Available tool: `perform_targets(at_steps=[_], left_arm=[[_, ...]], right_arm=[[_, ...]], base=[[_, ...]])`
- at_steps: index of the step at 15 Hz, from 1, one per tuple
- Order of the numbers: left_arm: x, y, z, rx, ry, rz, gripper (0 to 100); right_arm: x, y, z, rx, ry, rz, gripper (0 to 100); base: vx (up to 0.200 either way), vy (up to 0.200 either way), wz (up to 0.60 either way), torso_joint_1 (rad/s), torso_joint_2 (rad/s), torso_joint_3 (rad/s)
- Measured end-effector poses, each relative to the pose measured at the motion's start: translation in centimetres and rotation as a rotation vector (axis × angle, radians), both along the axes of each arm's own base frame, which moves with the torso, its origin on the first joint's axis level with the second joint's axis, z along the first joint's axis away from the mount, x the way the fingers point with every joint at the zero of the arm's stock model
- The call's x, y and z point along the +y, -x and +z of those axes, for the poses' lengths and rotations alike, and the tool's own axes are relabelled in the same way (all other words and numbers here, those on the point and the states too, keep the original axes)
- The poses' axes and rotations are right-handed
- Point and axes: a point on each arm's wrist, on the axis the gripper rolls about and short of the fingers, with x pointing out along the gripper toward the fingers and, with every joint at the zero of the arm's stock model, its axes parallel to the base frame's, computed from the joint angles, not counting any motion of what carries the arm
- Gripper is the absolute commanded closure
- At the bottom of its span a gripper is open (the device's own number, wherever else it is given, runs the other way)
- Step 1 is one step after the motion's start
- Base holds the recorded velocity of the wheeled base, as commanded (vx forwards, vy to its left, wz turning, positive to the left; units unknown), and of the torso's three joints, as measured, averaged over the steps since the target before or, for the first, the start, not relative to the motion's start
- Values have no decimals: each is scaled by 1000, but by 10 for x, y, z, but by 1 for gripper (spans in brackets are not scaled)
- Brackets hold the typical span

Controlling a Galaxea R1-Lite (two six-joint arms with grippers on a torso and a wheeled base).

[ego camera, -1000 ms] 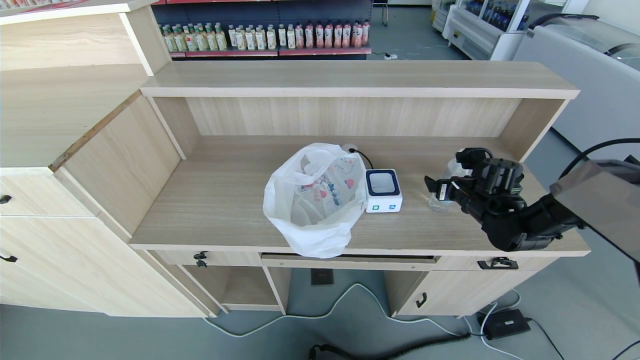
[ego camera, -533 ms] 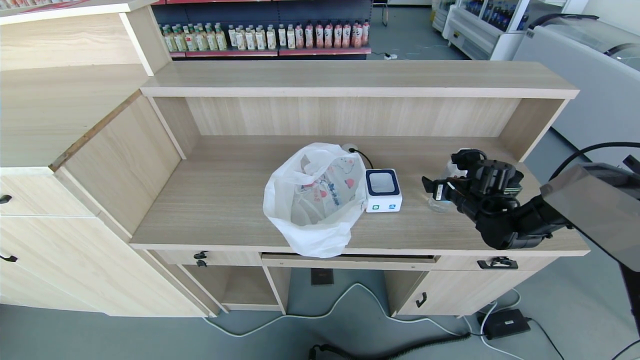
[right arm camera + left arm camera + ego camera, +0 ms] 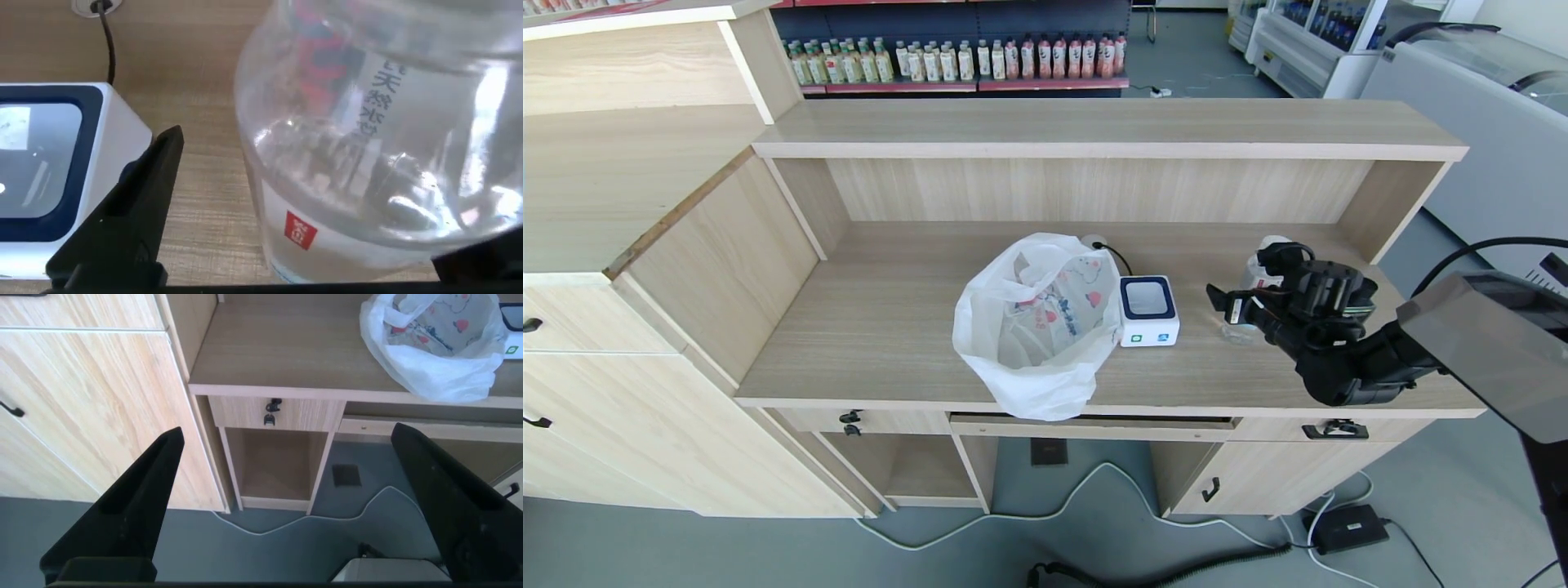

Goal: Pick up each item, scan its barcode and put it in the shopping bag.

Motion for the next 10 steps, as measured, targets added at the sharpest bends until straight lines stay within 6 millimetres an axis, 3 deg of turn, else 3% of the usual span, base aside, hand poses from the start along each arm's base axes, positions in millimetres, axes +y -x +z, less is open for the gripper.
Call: perform_targets(at_steps=[10], left_arm=[[0, 0, 0, 0, 0, 0, 0]], right_arm=[[-6, 12, -5, 35, 10, 13, 100]], base=[[0, 0, 0, 0, 0, 0]])
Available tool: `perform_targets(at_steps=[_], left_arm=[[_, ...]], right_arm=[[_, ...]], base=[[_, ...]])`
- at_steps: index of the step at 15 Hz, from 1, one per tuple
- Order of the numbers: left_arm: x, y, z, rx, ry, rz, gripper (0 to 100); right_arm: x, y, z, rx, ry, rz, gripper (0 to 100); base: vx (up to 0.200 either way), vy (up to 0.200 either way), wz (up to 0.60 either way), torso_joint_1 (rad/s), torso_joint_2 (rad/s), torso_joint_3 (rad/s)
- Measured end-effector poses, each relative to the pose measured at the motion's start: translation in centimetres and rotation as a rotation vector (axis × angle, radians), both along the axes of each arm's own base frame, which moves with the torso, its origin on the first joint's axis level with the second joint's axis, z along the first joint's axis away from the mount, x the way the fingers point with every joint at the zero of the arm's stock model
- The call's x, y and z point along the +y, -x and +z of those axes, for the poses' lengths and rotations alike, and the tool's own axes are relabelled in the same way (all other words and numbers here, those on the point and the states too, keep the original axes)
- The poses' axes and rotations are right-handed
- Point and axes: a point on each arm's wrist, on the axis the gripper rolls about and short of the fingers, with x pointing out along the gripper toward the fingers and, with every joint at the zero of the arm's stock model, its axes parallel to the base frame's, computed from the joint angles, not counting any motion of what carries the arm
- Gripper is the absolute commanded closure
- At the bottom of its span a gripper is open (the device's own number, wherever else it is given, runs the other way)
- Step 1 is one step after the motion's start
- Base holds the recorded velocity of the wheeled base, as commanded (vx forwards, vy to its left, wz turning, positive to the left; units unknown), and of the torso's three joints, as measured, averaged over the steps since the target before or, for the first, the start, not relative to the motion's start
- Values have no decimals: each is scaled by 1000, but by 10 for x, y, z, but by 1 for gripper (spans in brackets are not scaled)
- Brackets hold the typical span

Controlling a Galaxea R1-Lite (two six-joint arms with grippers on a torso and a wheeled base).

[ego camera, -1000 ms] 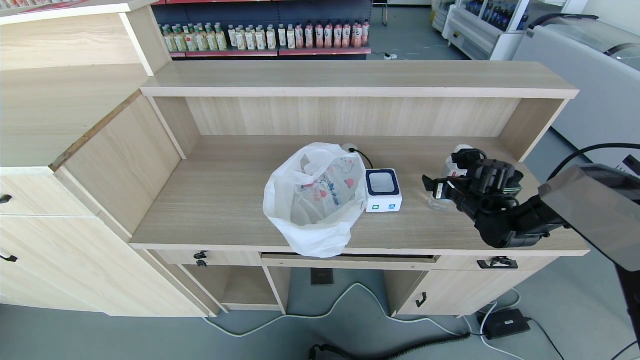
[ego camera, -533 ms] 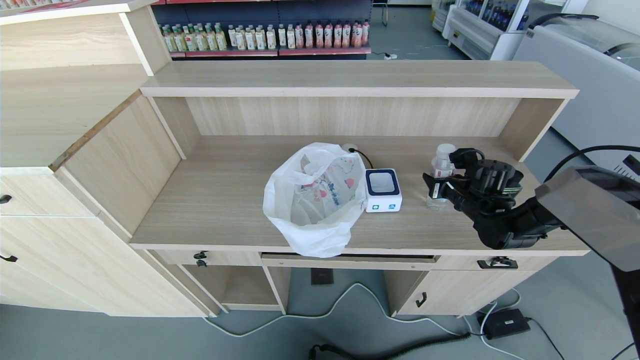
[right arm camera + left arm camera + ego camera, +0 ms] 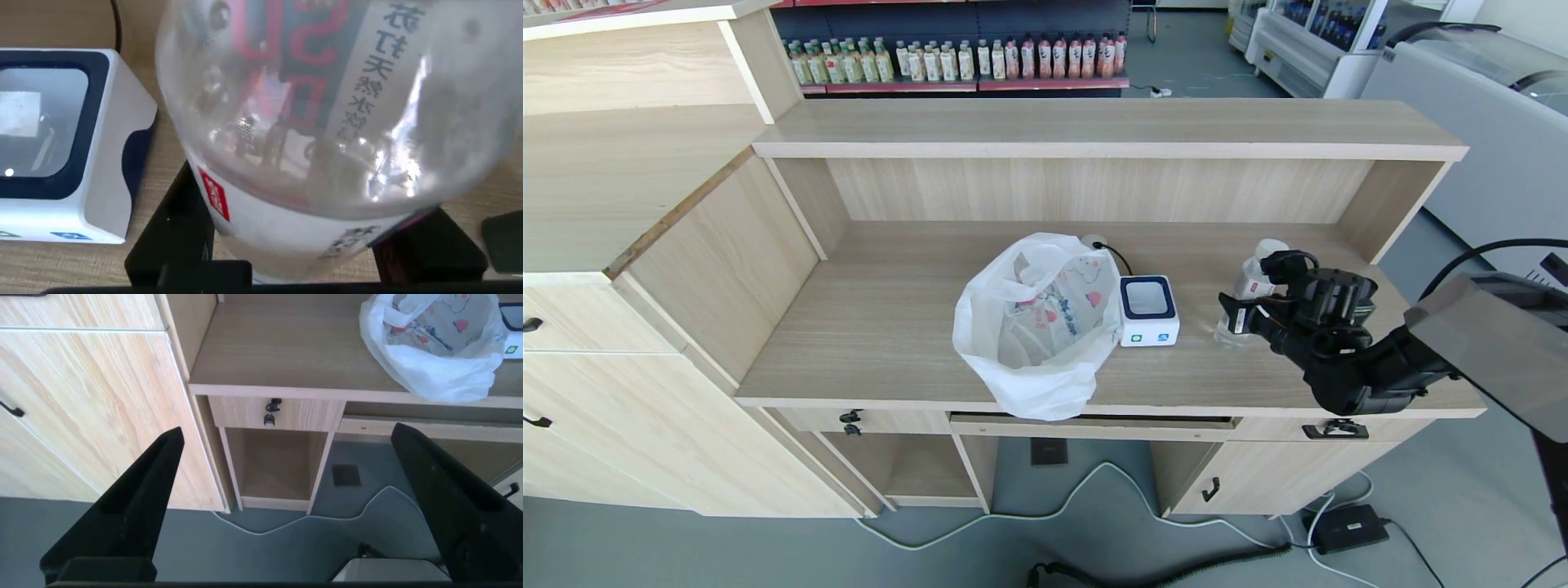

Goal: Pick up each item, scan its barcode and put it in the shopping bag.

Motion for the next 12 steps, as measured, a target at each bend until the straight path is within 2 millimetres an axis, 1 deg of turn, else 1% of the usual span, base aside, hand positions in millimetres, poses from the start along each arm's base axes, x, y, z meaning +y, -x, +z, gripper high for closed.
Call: perform_targets(at_steps=[2, 3, 5, 6, 8, 9, 10, 12], left_arm=[[0, 0, 0, 0, 0, 0, 0], [0, 0, 0, 0, 0, 0, 0], [0, 0, 0, 0, 0, 0, 0], [0, 0, 0, 0, 0, 0, 0], [0, 0, 0, 0, 0, 0, 0], [0, 0, 0, 0, 0, 0, 0], [0, 0, 0, 0, 0, 0, 0], [0, 0, 0, 0, 0, 0, 0]], right_arm=[[-4, 1, 5, -3, -6, -4, 100], [-6, 3, 13, -11, -22, 0, 100], [-9, 14, 37, -10, -91, 39, 100], [-9, 25, 54, 11, -130, 67, 100], [-14, 57, 95, 47, -180, 167, 100], [-17, 80, 118, 60, -204, 273, 100], [-20, 104, 137, 69, -232, 399, 100], [-23, 155, 167, 102, -313, 706, 100]], base=[[0, 0, 0, 0, 0, 0], [0, 0, 0, 0, 0, 0], [0, 0, 0, 0, 0, 0], [0, 0, 0, 0, 0, 0], [0, 0, 0, 0, 0, 0], [0, 0, 0, 0, 0, 0], [0, 0, 0, 0, 0, 0], [0, 0, 0, 0, 0, 0]])
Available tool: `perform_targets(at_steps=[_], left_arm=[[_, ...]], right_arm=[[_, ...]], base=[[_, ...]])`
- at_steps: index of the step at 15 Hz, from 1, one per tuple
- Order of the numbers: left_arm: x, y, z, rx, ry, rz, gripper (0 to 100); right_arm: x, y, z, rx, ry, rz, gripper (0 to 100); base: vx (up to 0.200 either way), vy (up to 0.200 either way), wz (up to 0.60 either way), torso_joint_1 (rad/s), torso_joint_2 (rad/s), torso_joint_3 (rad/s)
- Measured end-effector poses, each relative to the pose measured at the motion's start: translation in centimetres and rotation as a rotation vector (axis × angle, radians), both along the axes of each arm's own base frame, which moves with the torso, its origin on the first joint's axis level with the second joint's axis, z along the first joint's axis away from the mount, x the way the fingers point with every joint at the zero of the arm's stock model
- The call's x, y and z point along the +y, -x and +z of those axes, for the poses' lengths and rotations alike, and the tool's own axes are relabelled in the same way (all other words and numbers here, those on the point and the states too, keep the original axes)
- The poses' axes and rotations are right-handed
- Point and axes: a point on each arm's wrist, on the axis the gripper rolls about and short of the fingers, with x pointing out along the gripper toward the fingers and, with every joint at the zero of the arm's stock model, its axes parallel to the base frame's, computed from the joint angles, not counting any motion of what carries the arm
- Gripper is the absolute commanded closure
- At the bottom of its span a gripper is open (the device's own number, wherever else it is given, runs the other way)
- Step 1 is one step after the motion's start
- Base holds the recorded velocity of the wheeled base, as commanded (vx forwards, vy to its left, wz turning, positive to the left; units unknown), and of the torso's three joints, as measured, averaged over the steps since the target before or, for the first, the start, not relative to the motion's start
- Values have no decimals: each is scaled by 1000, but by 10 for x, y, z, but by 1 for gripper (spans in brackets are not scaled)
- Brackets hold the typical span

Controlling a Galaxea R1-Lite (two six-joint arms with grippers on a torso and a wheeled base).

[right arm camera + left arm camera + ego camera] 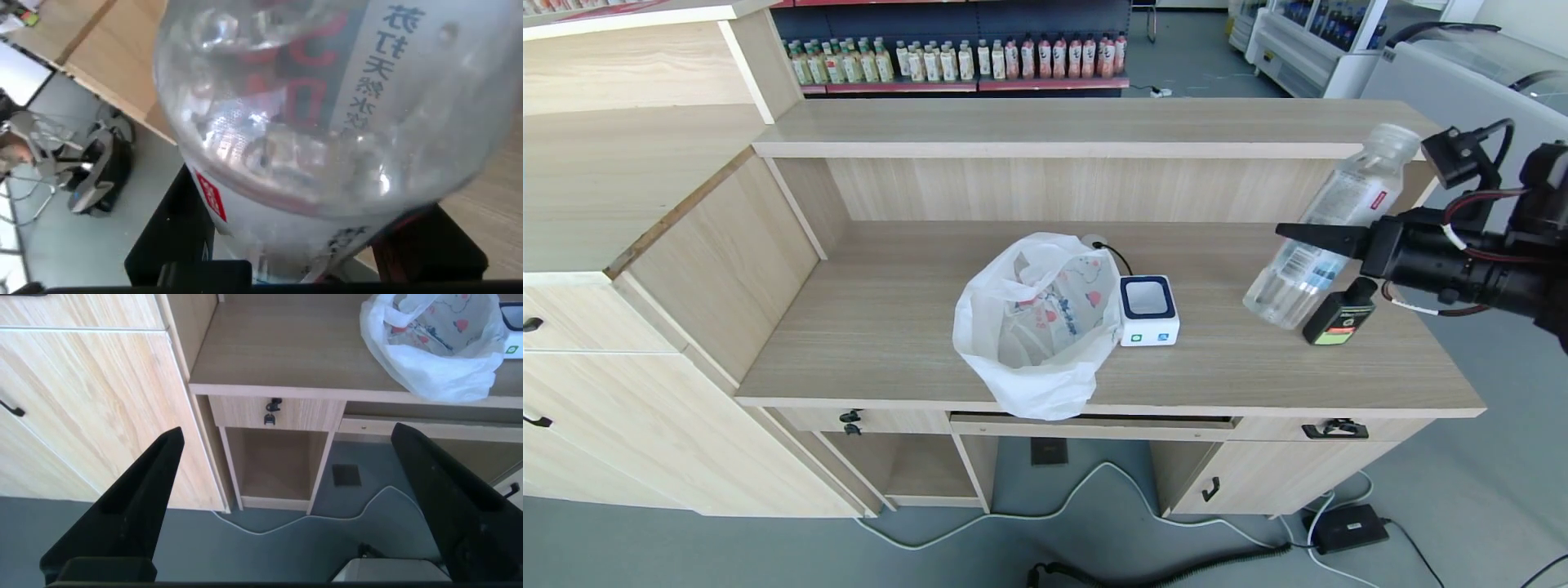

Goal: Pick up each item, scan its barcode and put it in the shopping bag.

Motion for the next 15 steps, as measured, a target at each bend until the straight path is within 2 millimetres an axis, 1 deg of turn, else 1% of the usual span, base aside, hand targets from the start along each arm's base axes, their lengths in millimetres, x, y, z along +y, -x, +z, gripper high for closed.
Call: perform_targets(at_steps=[2, 3, 4, 7, 9, 11, 15], left_arm=[[0, 0, 0, 0, 0, 0, 0], [0, 0, 0, 0, 0, 0, 0], [0, 0, 0, 0, 0, 0, 0], [0, 0, 0, 0, 0, 0, 0], [0, 0, 0, 0, 0, 0, 0], [0, 0, 0, 0, 0, 0, 0], [0, 0, 0, 0, 0, 0, 0]], right_arm=[[0, 47, 20, 54, -82, 252, 100], [1, 67, 25, 78, -104, 335, 100], [5, 80, 30, 66, -106, 371, 100], [35, 115, 49, 56, -129, 546, 100], [50, 134, 63, 28, -135, 655, 100], [60, 146, 70, -2, -135, 727, 100], [64, 156, 66, 13, -131, 788, 100]], base=[[0, 0, 0, 0, 0, 0], [0, 0, 0, 0, 0, 0], [0, 0, 0, 0, 0, 0], [0, 0, 0, 0, 0, 0], [0, 0, 0, 0, 0, 0], [0, 0, 0, 0, 0, 0], [0, 0, 0, 0, 0, 0]])
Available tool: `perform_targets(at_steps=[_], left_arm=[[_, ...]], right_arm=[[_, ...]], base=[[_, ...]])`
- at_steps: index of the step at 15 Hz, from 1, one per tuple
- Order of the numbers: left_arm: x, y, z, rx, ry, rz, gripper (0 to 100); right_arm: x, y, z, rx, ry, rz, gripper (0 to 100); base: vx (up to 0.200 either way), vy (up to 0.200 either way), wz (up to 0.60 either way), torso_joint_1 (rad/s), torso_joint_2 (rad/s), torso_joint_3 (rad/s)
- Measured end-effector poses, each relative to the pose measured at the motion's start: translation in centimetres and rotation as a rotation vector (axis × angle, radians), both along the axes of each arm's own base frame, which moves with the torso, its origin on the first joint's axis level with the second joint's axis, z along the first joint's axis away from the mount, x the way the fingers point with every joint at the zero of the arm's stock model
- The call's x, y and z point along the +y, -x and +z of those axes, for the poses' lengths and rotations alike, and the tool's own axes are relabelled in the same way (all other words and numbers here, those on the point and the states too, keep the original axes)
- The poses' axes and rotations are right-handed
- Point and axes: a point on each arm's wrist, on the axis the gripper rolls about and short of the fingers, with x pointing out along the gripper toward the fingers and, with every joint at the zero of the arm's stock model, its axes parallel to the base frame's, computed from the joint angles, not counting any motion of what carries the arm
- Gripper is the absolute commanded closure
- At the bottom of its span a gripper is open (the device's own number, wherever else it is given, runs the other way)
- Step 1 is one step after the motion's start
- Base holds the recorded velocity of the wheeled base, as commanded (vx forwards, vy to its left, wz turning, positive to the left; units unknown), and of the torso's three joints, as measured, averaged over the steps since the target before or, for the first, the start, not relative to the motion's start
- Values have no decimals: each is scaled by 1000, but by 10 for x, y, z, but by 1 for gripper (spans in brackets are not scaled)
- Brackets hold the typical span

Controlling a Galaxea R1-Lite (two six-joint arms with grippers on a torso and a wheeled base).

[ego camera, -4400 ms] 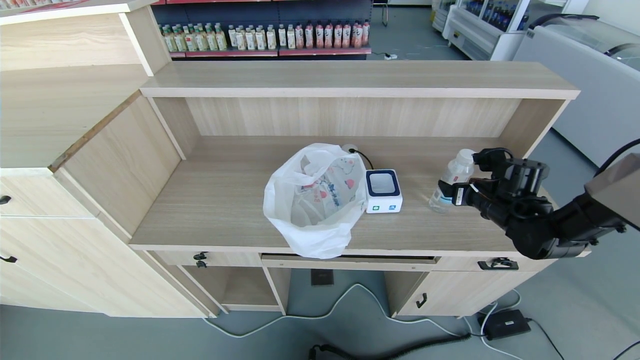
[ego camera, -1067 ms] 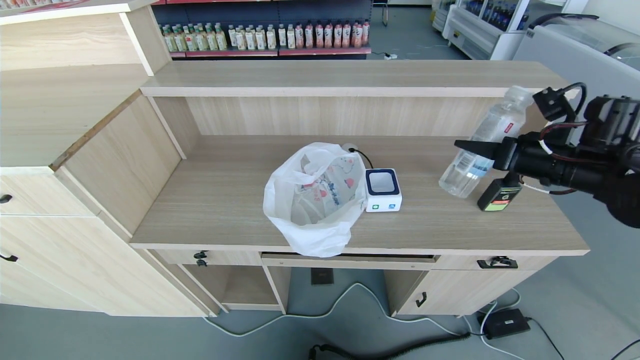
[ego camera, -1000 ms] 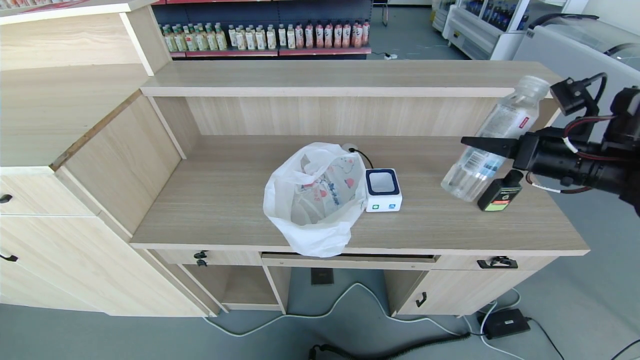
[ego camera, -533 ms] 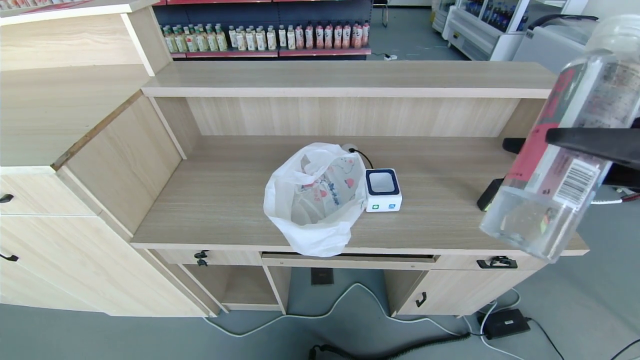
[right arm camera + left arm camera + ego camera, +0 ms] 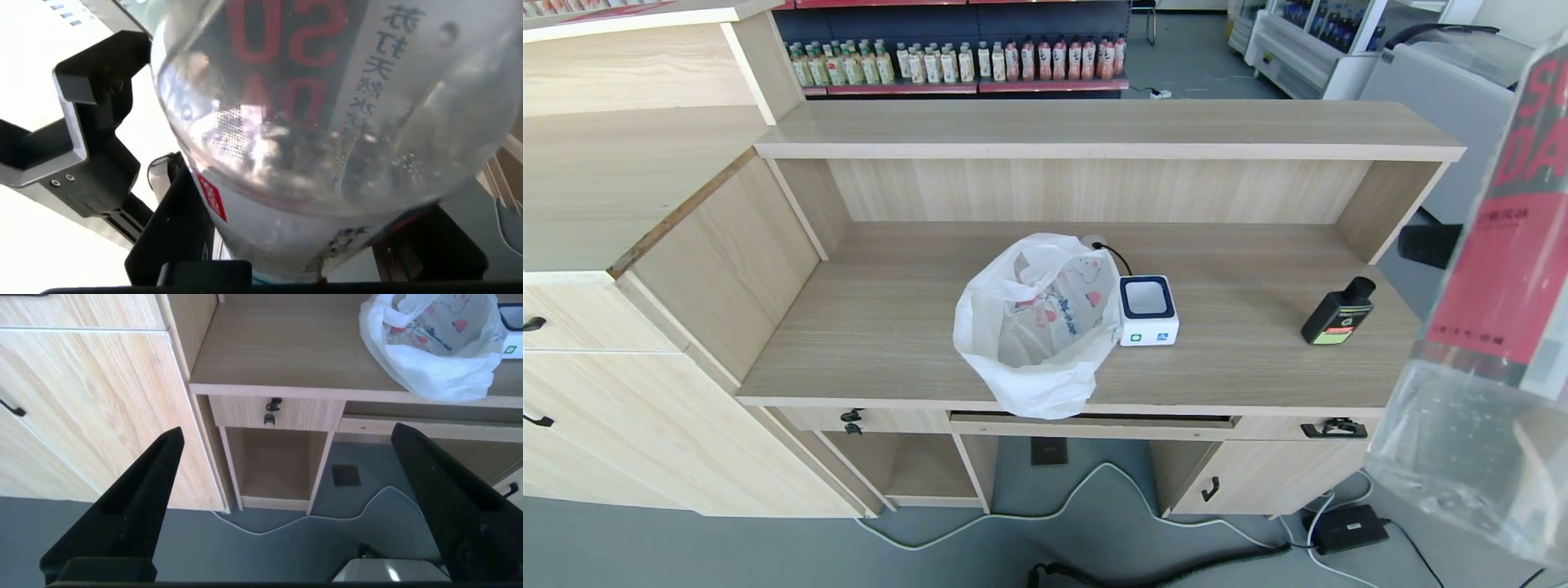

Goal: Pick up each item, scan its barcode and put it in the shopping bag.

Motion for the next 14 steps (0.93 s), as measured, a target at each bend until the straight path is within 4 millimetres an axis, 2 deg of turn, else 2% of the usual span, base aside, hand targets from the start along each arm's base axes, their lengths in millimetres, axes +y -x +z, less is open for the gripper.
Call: perform_targets(at_steps=[14], left_arm=[[0, 0, 0, 0, 0, 0, 0]], right_arm=[[-8, 21, -17, 18, 16, 23, 100]], base=[[0, 0, 0, 0, 0, 0]])
